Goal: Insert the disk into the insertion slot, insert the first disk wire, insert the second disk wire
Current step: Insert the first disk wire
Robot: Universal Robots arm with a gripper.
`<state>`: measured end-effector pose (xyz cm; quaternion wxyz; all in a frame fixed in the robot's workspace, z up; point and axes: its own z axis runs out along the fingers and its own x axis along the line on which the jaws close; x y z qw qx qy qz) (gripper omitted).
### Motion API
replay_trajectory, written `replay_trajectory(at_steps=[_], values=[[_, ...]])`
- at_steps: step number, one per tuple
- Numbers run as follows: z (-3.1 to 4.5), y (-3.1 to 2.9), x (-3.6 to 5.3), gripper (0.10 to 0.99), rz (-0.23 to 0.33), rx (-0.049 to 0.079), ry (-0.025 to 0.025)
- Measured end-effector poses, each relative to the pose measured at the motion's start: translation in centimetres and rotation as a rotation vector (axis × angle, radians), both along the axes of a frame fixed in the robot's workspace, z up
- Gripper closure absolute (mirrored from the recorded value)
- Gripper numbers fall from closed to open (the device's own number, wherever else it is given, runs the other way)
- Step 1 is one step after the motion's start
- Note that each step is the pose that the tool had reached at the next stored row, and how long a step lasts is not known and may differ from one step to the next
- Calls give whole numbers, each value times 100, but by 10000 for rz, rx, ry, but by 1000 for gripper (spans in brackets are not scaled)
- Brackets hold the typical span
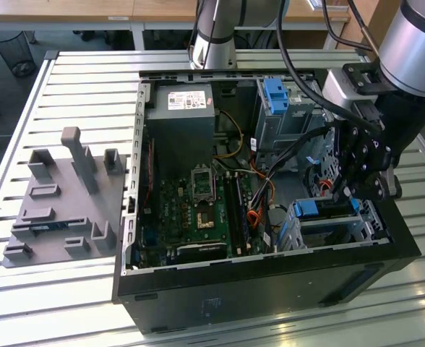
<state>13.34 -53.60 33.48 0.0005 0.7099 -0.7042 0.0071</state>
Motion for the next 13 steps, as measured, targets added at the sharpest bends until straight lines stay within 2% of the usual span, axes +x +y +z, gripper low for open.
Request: replay_trajectory(at_steps=[13], values=[[-15, -1, 12, 918, -5, 0, 0]])
